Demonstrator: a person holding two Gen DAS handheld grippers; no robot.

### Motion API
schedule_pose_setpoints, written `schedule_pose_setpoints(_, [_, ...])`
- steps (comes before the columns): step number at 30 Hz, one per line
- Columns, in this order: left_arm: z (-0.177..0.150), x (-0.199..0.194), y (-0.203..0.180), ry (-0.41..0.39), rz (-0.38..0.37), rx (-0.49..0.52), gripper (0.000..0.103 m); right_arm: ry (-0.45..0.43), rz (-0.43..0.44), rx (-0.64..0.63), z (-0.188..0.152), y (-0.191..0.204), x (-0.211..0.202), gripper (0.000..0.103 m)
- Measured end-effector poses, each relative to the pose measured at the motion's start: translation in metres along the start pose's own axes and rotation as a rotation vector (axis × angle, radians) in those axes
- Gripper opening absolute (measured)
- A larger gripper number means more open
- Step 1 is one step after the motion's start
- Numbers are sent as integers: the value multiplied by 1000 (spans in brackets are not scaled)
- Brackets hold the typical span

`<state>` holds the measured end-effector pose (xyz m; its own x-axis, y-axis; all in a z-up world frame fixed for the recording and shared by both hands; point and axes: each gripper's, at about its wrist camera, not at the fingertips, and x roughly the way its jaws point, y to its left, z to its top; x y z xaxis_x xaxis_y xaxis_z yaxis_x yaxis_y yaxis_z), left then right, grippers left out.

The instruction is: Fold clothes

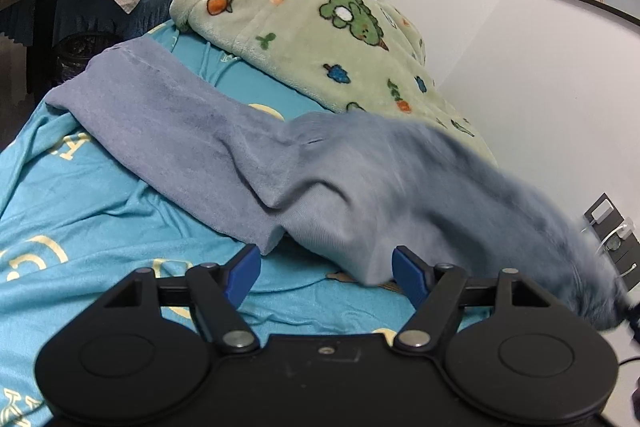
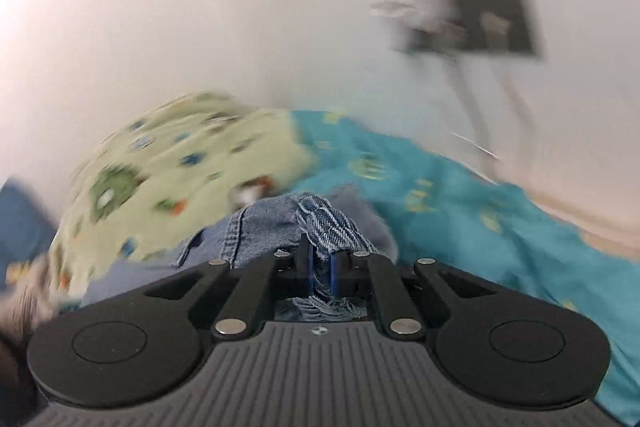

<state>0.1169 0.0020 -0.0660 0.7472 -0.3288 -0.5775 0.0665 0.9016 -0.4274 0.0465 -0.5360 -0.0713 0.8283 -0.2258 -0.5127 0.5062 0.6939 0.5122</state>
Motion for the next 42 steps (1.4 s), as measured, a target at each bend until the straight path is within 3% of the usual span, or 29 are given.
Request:
schedule_pose_setpoints(4, [-2,2,-2,8,2,0,70,199,-126,182,-24,-50,40,15])
schedule_pose_setpoints(6, [-3,2,-4,12,4,5,70,257,-155,242,-33,-64,48,21])
schedule_pose_setpoints(9, [-5,2,-6,19,5,14,70,226,-168,214,-29,-59,40,33])
schedule_pose_setpoints(13, [-7,1,-8,24,-1,15,70,61,-201,-29,-25,-16,12,50])
schedule_pose_setpoints(15, [-7,-1,-9,22,-8,12,70,-36,-147,-180,-26,11,3,60])
schedule_pose_setpoints(17, [-6,-2,-9,19,-15,9,70,-65,-37,-306,-34,40,7,72])
schedule_pose_setpoints(22, [-4,2,-6,23,-14,-14,70,139,336,-364,-60,102,61,74])
schedule_pose_setpoints(27, [0,10,-1,27,-16,-45,70,225,414,-433,-80,146,116,78])
schedule_pose_setpoints(30, [3,15,2,24,-22,-63,70,286,420,-480,-98,154,133,75])
schedule_pose_setpoints(33, [7,19,4,15,-37,-78,70,275,436,-653,-120,165,122,62])
schedule_pose_setpoints(35, [8,18,4,5,-41,-71,69,229,433,-788,-131,178,115,22])
schedule_pose_setpoints(36, [8,17,4,0,-42,-68,69,193,416,-849,-135,183,110,16])
schedule_pose_setpoints(42, [8,1,4,-40,-74,-60,68,21,437,-1028,-144,198,40,6])
